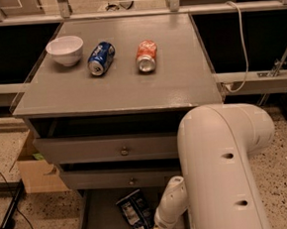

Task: Pick blue chip bag from bottom drawer and place on counter

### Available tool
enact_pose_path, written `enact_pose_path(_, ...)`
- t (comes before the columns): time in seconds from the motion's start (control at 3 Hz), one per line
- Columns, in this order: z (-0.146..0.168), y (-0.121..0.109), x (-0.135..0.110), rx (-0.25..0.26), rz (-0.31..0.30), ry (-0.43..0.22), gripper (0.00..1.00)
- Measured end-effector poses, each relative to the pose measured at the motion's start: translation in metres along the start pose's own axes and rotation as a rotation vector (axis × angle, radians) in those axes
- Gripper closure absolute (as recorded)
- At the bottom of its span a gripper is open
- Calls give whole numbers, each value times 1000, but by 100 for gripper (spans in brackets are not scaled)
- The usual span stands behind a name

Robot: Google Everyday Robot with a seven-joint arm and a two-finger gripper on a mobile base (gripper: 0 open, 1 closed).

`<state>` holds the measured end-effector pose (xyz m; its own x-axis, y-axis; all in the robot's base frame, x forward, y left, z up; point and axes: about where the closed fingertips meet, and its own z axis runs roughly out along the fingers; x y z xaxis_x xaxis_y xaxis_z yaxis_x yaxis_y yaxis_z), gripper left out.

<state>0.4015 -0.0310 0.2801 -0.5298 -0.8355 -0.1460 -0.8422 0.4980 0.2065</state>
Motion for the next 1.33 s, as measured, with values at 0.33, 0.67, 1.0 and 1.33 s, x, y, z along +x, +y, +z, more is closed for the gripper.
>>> enact_pose_path(0.33,18,-13,-6,3,70,-35,0)
enact_pose_path(0.67,23,-28,-15,18,129,-72,0)
enact_pose_path(1.0,24,-28,-16,18,136,-74,0)
enact_pose_path(1.33,30,-24,-16,4,141,-74,0)
